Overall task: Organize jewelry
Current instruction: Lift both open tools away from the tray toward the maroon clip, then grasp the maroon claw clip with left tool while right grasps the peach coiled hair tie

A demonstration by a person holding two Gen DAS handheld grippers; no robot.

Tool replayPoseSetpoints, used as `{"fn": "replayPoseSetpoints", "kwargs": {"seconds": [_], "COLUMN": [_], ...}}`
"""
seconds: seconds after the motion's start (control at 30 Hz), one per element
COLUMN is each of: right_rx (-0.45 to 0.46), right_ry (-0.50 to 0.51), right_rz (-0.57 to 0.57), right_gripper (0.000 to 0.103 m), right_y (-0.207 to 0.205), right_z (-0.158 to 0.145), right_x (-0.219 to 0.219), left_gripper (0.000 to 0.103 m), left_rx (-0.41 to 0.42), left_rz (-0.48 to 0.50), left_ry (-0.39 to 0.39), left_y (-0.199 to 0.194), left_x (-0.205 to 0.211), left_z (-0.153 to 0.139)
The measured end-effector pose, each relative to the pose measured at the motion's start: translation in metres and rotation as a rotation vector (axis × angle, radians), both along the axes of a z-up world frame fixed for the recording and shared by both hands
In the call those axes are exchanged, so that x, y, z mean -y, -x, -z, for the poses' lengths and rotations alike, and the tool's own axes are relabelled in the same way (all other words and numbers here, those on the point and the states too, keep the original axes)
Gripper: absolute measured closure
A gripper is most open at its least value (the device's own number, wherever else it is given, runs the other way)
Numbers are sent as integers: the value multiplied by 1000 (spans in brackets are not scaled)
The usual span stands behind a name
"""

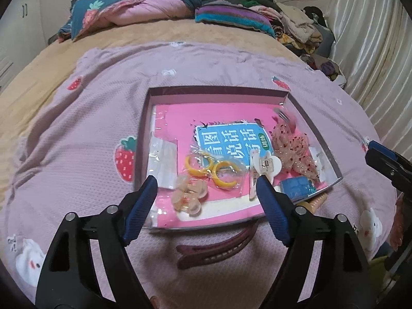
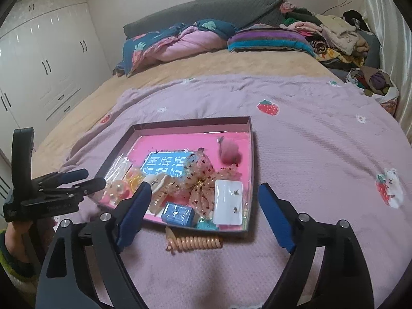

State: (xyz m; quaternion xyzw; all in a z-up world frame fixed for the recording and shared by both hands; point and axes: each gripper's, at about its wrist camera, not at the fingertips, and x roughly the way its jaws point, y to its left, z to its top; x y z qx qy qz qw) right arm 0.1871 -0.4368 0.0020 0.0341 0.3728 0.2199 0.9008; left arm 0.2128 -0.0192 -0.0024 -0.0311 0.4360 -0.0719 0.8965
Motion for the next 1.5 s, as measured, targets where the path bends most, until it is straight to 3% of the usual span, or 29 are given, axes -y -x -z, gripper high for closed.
{"fn": "replayPoseSetpoints", "kwargs": {"seconds": [0.1,0.47,1.0,1.27,1.5], "right_rx": [4,-5,-90,-166,-246], "right_ry": [-9,6,55,53,38], "right_rz": [3,-21,-50,-49,-65], "right_gripper": [17,16,16,16,16], "right_y": [9,35,53,44,31], "right_z": [-4,-1,36,59,81], "right_x": [4,-1,-11,-13,-24], "left_gripper": [24,20,20,20,44], "left_rx": [10,5,-120,-126,-129], "left_rz": [-2,-12,72,139,158], "left_ry": [-9,-31,50,72,73], "left_y": [6,27,38,28,29], "left_x": [-2,-13,-21,-11,-7], "left_z": [-5,-2,57,71,72]}}
